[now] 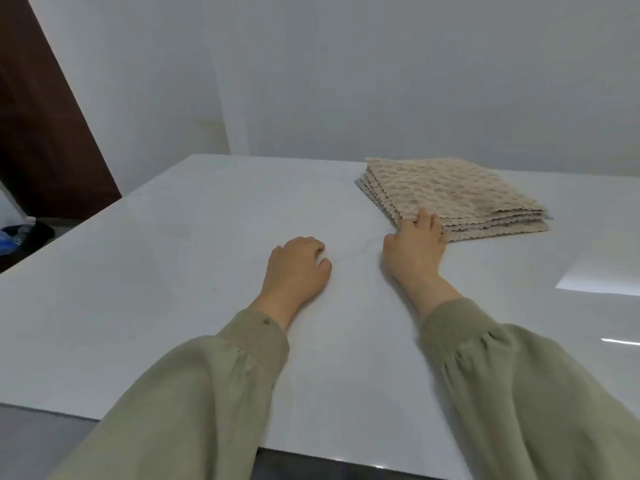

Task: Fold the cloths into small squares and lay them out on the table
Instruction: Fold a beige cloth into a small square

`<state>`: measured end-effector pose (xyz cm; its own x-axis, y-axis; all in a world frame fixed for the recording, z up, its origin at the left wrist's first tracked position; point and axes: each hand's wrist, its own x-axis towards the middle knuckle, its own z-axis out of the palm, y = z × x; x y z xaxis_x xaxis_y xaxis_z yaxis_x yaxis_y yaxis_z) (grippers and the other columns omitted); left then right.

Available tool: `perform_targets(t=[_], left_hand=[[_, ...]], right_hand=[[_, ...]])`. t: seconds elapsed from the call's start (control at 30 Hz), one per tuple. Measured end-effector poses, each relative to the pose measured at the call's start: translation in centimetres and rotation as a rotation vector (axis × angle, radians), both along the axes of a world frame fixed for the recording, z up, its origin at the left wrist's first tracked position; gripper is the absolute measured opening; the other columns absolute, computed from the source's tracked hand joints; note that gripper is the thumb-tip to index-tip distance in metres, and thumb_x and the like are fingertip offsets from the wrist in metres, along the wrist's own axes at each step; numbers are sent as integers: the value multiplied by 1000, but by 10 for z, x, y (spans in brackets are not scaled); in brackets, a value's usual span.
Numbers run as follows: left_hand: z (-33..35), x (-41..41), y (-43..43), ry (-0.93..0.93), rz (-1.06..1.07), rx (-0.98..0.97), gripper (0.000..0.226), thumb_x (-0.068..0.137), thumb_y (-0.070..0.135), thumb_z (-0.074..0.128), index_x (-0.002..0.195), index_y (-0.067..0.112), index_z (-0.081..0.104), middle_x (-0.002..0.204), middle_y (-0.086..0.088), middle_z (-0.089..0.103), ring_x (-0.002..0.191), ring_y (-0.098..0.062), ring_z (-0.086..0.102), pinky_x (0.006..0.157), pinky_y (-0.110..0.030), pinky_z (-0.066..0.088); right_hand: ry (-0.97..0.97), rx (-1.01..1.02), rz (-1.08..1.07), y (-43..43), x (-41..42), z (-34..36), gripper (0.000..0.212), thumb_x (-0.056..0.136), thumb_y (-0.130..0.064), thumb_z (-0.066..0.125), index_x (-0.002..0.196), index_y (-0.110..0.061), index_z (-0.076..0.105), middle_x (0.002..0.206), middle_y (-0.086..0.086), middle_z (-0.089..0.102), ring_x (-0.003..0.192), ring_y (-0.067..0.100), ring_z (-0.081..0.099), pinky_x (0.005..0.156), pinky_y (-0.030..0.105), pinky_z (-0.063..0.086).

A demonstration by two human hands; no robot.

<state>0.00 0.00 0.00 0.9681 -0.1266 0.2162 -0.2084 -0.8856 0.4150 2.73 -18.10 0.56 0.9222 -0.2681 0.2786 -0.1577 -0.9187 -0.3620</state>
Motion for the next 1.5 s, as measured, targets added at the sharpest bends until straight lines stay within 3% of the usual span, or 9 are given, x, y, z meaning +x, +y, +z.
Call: perform_targets(t=[0.37,0.63,0.8,0.9,0.97,1.1,1.2,1.33,1.5], left_hand=[[3,3,3,25,60,-135,34,93,24,44,123,18,59,131,4,56,122,-15,47,105,-30,34],[10,9,26,-116,268,-739,31,88,6,45,105,17,68,114,5,64,111,-12,55,93,-20,38],[15,15,38,-133,385,-860,36,90,7,42,118,16,62,117,8,59,104,-4,49,88,-19,34],[15,18,37,-92,333,-869,35,91,9,42,119,17,61,119,8,59,107,-5,50,89,-19,35],[16,18,35,-82,290,-879,33,92,11,43,119,17,61,118,9,59,109,-5,50,88,-18,35],[22,13,35,-150,227,-808,30,92,13,45,114,22,63,118,12,60,114,-9,53,99,-25,40],[25,5,36,-267,182,-661,30,92,12,45,115,21,63,123,8,59,118,-10,50,102,-23,36],[24,-4,21,-362,-3,-372,37,91,25,42,120,14,62,125,1,60,123,-16,45,102,-20,28],[11,-1,-10,12,-262,222,54,96,54,29,144,30,33,153,7,29,144,-15,13,115,-52,11]], right_hand=[[-77,55,13,-2,11,2,58,87,-14,40,142,-1,30,153,9,23,144,28,10,116,52,4],[-783,-178,589,42,-23,16,57,76,-25,51,126,0,51,132,14,52,133,28,34,113,49,11],[-65,-194,269,25,-11,5,78,83,-56,44,146,-14,24,157,11,13,146,29,-1,111,58,-5],[99,-213,235,20,-7,3,49,89,-53,41,117,-15,55,145,8,39,144,26,12,110,62,-3],[36,-171,294,24,-7,2,22,92,-37,45,81,-19,52,113,4,60,130,23,37,110,62,2],[-178,-84,677,39,-16,-1,23,86,-16,56,66,-15,46,72,7,58,74,29,55,93,42,36],[-254,-52,738,50,-26,0,12,91,-15,52,92,-10,63,97,5,67,96,25,59,107,42,27],[-393,11,359,37,-36,7,24,89,-11,48,108,-9,63,112,8,65,112,25,55,112,49,22],[-117,80,177,7,-20,0,34,91,-16,44,121,-7,55,123,13,58,115,30,49,101,42,36]])
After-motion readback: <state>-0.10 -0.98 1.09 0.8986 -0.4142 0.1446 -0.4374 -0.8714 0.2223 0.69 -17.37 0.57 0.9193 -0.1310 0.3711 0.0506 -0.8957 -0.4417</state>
